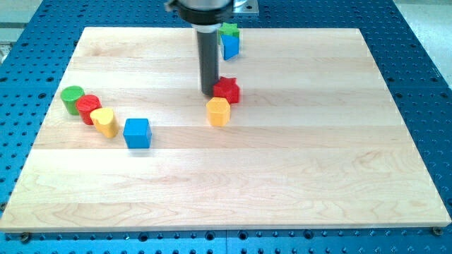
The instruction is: Slide the red star diagonal to the hexagon
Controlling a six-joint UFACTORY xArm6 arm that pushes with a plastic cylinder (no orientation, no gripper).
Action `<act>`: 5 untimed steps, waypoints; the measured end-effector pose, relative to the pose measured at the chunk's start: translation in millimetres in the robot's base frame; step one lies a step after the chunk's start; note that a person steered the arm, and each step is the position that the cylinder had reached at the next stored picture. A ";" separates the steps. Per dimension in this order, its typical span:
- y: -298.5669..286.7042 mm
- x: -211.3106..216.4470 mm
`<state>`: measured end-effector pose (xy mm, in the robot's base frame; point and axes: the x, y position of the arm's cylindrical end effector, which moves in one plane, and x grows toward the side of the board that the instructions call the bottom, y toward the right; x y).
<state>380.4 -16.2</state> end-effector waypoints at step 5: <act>47.1 6.1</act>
